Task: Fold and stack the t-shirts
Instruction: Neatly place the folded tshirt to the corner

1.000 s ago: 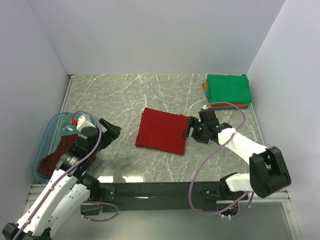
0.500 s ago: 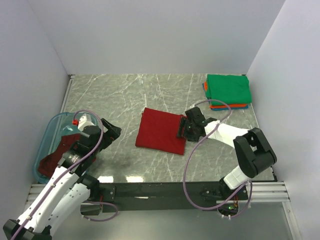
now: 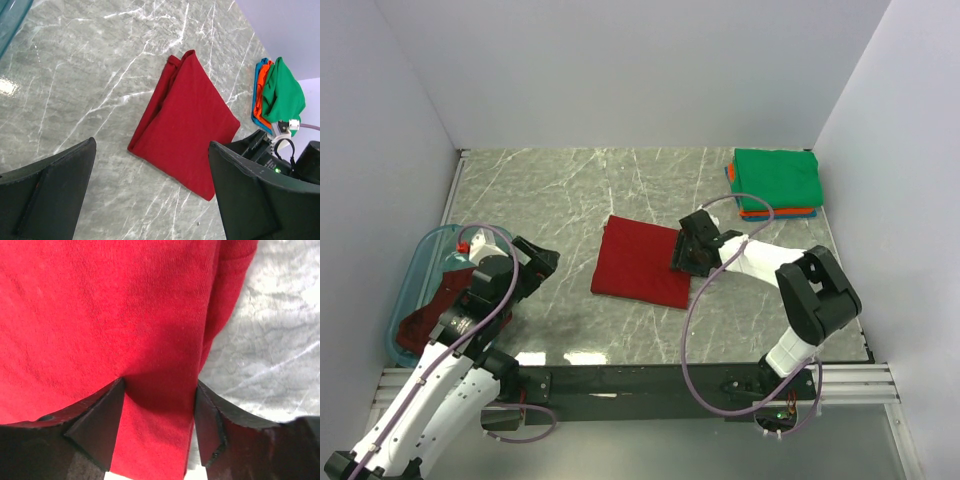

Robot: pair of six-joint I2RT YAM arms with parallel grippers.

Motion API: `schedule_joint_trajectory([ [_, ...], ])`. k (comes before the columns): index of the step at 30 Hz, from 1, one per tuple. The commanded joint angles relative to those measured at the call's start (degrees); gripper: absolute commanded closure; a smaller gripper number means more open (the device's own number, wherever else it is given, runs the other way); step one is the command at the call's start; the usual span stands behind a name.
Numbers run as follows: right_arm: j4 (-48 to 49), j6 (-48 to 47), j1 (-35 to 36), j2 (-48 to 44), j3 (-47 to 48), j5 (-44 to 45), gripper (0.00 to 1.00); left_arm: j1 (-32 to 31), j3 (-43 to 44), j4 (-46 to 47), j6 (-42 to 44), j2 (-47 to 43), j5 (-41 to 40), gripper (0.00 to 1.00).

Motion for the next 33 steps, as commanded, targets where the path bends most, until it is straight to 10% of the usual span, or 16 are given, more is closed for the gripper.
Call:
schedule_joint_trajectory([
  [1,-0.93,0.90,0.59,3.75,2.23,4.13,0.41,-0.01,1.55,0.93,-0.65,-0.40,-1.17,0.01],
  [13,-2.08,-9.01,0.68,5.70,8.91,11.60,1.00,-0.01,3.66,-1.62,-0.66,-0.75,-2.92,0.01],
  [33,-2.51,-36.60,-3.71,5.52,25.69,26.45,1.00,-0.01,1.99,2.07,-1.27,-6.55,-12.59,0.01],
])
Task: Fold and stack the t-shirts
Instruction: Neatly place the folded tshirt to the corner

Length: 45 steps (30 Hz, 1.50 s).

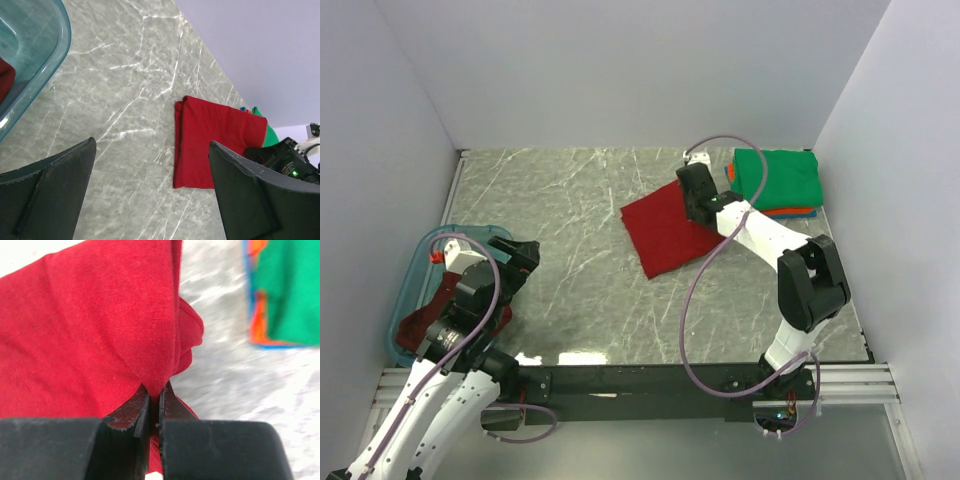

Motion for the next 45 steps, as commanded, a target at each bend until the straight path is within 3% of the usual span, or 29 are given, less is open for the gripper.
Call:
schedule_joint_trajectory([
  [1,0.30,-7.68,-1.86,-0.32,4.39,5.67,1.00,-0.01,0.39,3.12,0.39,-0.02,-3.06,0.01],
  [6,3.12,-19.18,-3.35,-0.76,6.15,10.85,1.00,-0.01,0.92,2.42,0.48,0.42,-4.12,0.01],
  [15,2.24,-28.16,-8.10,0.91,15.11,12.98,1.00,-0.01,0.13,1.27,-0.05,-0.37,-5.26,0.01],
  [26,0.83,-30.19,-11.35,2.93,23.20,16.39,1.00,-0.01,0.48,-1.54,-1.54,1.21,-7.81,0.01],
  [45,-5.14,-29.49,-13.55,7.67,38.23,13.85,1.00,-0.01,0.48,-3.65,-4.45,1.48,-11.86,0.01],
])
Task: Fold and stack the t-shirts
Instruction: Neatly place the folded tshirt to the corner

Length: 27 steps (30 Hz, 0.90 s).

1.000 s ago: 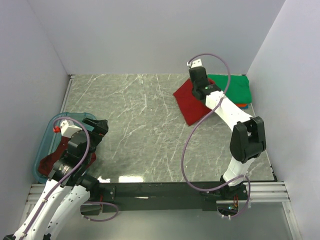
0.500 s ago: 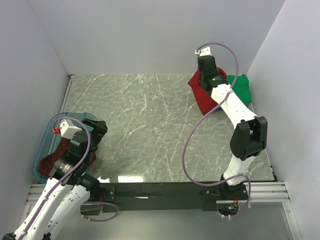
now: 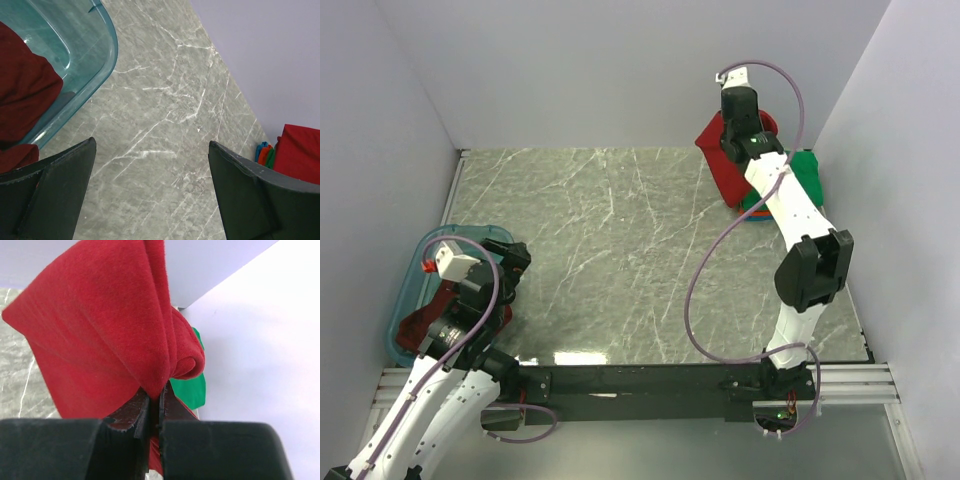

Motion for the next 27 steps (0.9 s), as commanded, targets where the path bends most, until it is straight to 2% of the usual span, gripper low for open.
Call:
schedule_joint_trajectory([
  [1,-0.44,0.41,-1.24,1.53,4.96,0.51,1.00,-0.01,0.59,-0.11,-0.53,0.17,-1.65,0.00],
  [14,1.75,0.75,-6.34,5.49,7.52,1.74,1.00,-0.01,1.03,-0.81,-0.79,2.19,-2.53,0.00],
  [22,-0.53,4.72,-11.96,8.48,10.95,-4.22,1.00,-0.01,1.12,-0.73,-0.88,3.42,-3.14,0.00],
  [27,0.78,4.54,-13.02,11.72,10.59,-3.45,1.00,-0.01,1.21,-0.99,-0.79,4.47,-3.50,0.00],
])
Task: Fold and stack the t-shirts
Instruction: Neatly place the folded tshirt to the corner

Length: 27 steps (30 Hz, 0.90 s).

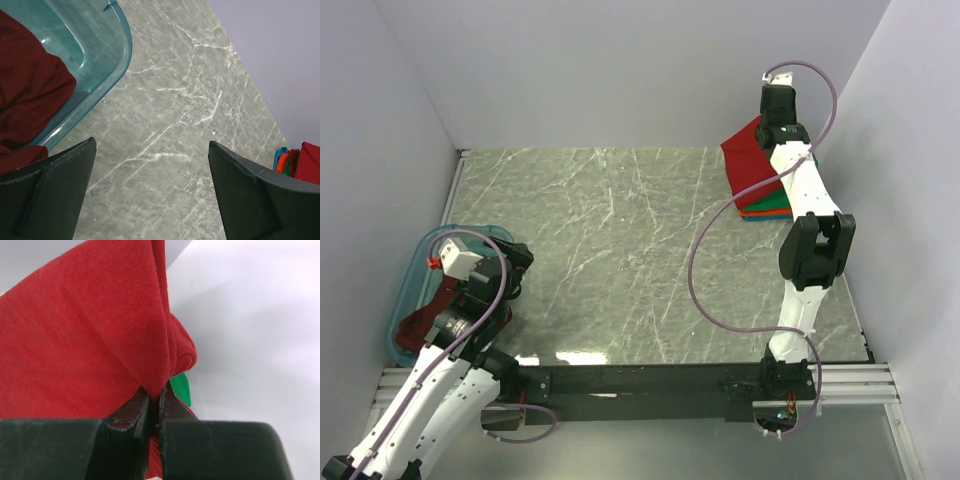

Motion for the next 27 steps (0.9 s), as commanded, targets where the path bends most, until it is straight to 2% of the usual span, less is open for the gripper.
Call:
schedule_joint_trajectory([
  [1,2.91,1.72,-0.43,2.20,3.49,0.47,1.00,-0.01,1.47,-0.77,-0.16,1.13,-1.75,0.01],
  [12,3.08,5.94,-5.70,9.93,7.27,-0.50,1.00,-0.01,2.70,-2.17,-0.86,2.89,-2.19,0.01],
  [16,5.62,6.91,-6.76,11.34,6.05,2.31,1.00,-0.01,2.79,-1.48,-0.78,3.15,-2.10,0.01],
  [26,4.22,10.78,-9.75,14.86,7.80,3.81,1.00,-0.01,4.02,0.54,1.42,5.88,-1.22,0.01],
  [27,4.31,10.95,-9.84,15.04,7.98,4.16,0.98,-0.01,4.19,0.98,1.60,6.31,-1.22,0.01],
])
